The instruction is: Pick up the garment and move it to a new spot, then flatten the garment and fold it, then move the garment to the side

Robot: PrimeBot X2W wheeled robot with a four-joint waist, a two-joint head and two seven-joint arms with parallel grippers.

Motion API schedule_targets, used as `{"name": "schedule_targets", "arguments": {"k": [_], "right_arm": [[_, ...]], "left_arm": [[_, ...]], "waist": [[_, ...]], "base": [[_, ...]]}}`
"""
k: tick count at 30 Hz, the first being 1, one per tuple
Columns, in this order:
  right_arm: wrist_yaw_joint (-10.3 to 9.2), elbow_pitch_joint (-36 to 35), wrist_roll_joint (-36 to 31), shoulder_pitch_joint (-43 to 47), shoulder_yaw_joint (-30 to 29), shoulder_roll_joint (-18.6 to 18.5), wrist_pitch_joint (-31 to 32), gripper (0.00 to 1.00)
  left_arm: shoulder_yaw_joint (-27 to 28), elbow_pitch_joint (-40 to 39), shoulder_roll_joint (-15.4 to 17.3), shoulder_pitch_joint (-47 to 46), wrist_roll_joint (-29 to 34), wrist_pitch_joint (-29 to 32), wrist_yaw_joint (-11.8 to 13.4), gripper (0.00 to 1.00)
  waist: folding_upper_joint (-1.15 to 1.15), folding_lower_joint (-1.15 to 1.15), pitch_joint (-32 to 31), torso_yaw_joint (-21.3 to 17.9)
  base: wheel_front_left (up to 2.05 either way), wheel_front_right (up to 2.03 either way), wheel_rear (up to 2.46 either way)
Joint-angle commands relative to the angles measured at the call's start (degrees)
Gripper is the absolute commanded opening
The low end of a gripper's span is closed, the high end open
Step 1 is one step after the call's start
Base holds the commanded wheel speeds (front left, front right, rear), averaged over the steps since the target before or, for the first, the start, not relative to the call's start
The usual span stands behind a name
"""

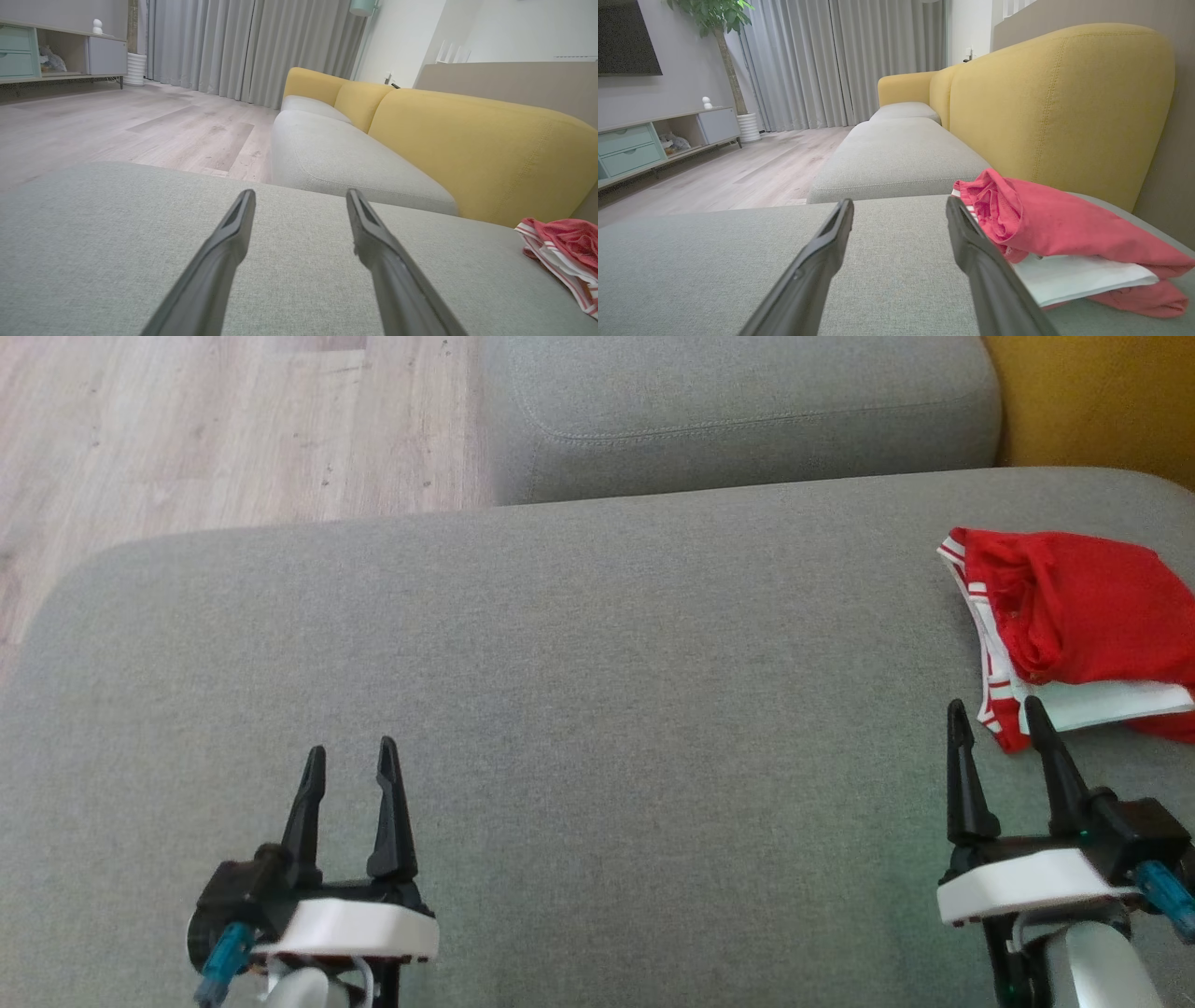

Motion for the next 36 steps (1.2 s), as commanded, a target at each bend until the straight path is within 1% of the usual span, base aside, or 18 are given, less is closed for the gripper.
{"name": "schedule_targets", "arguments": {"k": [1,9,10,13,36], "right_arm": [[-0.04,-1.83,0.54,-1.38,1.55,-0.24,-0.67,1.0],[-0.04,-1.63,0.76,-1.64,1.91,-0.24,-0.67,1.0],[0.0,0.03,0.51,-0.01,0.44,0.01,-0.05,0.0],[0.0,3.12,0.48,0.94,0.57,0.12,0.07,0.0],[-0.01,2.6,16.41,-0.01,-0.19,0.06,3.9,0.0]], "left_arm": [[2.04,-2.02,0.29,-1.8,-0.27,-0.55,-0.2,1.0],[2.55,-2.03,0.29,-1.9,-2.49,-0.55,-0.81,1.0],[0.58,-0.12,-0.01,0.01,-2.52,0.0,-0.55,0.0],[0.42,2.75,-0.08,1.06,-2.46,0.27,-0.51,0.0],[3.45,2.03,-0.01,0.34,-15.29,4.08,-1.78,0.0]], "waist": [[0.0,0.0,0.03,-0.01],[0.0,0.0,0.5,-0.29],[0.0,0.0,0.48,-0.29],[0.0,0.0,0.51,-0.31],[0.0,0.0,0.42,-0.41]], "base": [[0.0,0.0,0.0],[0.0,0.0,0.0],[0.0,0.0,0.0],[0.0,0.0,0.0],[0.0,0.0,0.0]]}}
